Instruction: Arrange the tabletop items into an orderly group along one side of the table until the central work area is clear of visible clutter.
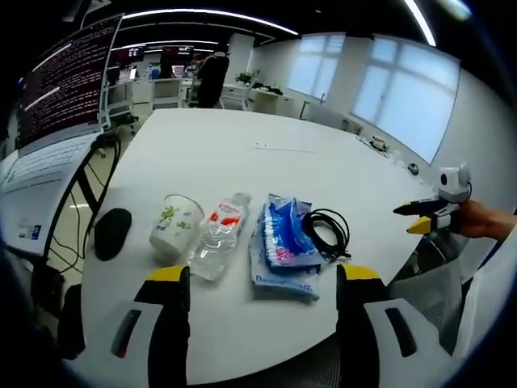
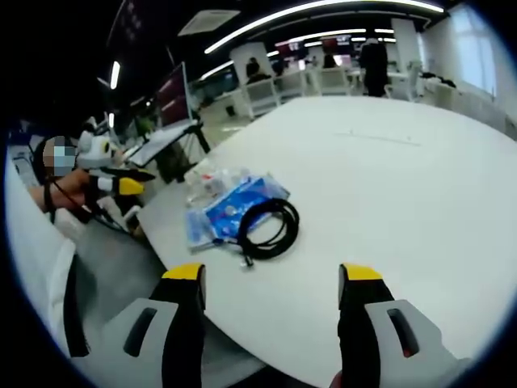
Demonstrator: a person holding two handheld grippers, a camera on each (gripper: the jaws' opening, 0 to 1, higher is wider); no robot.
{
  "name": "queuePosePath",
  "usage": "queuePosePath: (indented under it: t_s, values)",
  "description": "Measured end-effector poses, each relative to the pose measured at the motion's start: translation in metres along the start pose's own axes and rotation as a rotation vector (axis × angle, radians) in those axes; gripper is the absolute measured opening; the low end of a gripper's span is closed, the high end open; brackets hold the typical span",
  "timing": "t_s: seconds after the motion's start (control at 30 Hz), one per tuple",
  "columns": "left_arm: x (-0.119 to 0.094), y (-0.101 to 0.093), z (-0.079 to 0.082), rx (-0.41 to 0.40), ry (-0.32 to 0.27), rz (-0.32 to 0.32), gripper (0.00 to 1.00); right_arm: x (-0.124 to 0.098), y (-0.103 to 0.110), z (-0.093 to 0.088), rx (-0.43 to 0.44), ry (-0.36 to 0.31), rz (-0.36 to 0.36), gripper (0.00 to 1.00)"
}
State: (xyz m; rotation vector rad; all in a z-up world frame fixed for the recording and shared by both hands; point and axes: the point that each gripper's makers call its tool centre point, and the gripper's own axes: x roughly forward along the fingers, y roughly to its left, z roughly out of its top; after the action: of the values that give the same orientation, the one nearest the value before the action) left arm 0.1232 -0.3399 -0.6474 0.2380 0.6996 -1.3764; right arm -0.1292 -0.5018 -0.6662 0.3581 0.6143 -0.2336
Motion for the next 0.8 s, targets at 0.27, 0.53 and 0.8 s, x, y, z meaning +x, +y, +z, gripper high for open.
queuePosePath:
  t_s: [0.27, 0.53, 0.8]
  values:
    - [-0.0011, -0.0002, -0.0006, 0.001, -0.001, 0.001, 0.74, -0.0027, -0.0011, -0.0060, 0.009, -0.001, -0.008, 0.65]
    - [-0.0026, 0.0005, 0.0007, -0.003, -0.006, 0.007, 0.73, -0.0013, 0.0025, -0.0074, 0.012, 0.000, -0.004, 0.65]
    - [-0.0016, 0.0022, 0.0051, -0.011, -0.021, 0.013, 0.73, 0.0005, 0.0042, -0.0088, 0.000, 0.016, 0.007, 0.64]
